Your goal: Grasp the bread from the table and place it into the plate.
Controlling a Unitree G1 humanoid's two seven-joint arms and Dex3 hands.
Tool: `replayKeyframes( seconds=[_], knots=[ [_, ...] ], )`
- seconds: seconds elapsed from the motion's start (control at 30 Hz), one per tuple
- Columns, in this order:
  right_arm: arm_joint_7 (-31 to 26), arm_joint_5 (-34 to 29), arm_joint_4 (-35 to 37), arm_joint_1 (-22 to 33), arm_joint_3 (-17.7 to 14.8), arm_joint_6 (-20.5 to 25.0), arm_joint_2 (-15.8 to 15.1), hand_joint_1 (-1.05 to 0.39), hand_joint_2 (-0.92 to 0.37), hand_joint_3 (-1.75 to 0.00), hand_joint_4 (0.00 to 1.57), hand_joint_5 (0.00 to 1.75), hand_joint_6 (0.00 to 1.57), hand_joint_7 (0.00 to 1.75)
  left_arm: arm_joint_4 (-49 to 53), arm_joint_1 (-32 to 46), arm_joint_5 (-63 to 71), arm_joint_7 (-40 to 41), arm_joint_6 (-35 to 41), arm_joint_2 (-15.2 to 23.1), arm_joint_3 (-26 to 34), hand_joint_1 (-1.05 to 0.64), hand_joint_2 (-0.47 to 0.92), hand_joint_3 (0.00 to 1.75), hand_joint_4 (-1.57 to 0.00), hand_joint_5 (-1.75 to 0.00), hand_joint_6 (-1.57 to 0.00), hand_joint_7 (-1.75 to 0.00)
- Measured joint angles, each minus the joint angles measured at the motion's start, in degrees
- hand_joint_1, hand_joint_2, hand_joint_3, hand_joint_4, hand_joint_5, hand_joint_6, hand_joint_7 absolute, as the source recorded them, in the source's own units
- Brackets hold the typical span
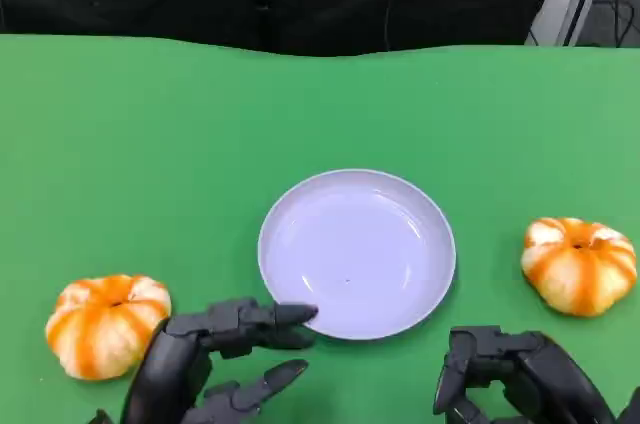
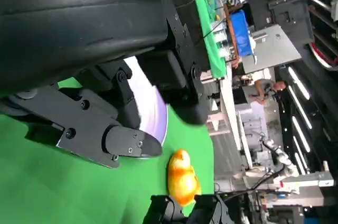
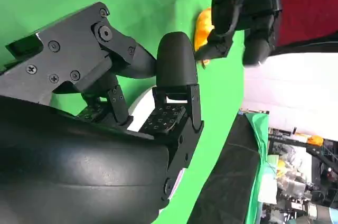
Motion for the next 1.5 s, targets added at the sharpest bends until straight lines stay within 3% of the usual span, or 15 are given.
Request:
replayKeyframes(
  seconds=[0.27,0.5,1.0,1.13,1.33,1.5],
  knots=[
    [0.05,0.01,0.03,-0.01,0.0,0.0,0.0,-0.12,-0.55,-1.07,0.83,1.57,0.85,1.3,-5.89,1.16,-2.07,0.41,1.9,0.96,0.62,-0.68,0.92,0.16,-0.61,0.0,-0.46,0.0],
    [0.14,0.03,0.05,0.0,0.0,-0.01,0.0,-0.11,-0.56,-1.07,0.83,1.56,0.85,1.29,-13.6,2.57,-3.49,0.38,3.43,3.62,1.87,-0.76,0.92,0.22,-0.48,0.0,-0.35,0.0],
    [0.62,0.2,0.32,-0.01,0.01,-0.39,0.0,-0.11,-0.56,-1.06,0.82,1.57,0.85,1.29,-24.78,6.07,10.86,8.25,6.62,9.37,10.42,-0.81,0.92,0.16,-0.47,0.0,-0.46,-0.03],
    [0.6,0.19,0.6,-0.14,0.01,-0.42,0.02,-0.12,-0.56,-1.05,0.82,1.58,0.85,1.29,-25.91,6.32,13.38,8.43,10.44,12.64,11.63,-0.89,0.92,0.21,-0.45,0.0,-0.46,-0.01],
    [0.39,0.02,0.79,-0.31,0.0,-0.57,0.01,-0.12,-0.56,-1.06,0.82,1.57,0.85,1.29,-28.95,7.57,17.79,8.37,18.71,18.74,13.4,-0.94,0.92,0.26,-0.56,-0.05,-0.5,-0.02],
    [0.44,0.03,0.8,-0.44,0.01,-0.6,0.01,-0.1,-0.58,-1.03,0.81,1.58,0.84,1.3,-32.99,9.38,22.81,8.37,24.97,22.02,14.23,-0.99,0.92,0.34,-0.7,-0.05,-0.65,-0.04]
  ],
)
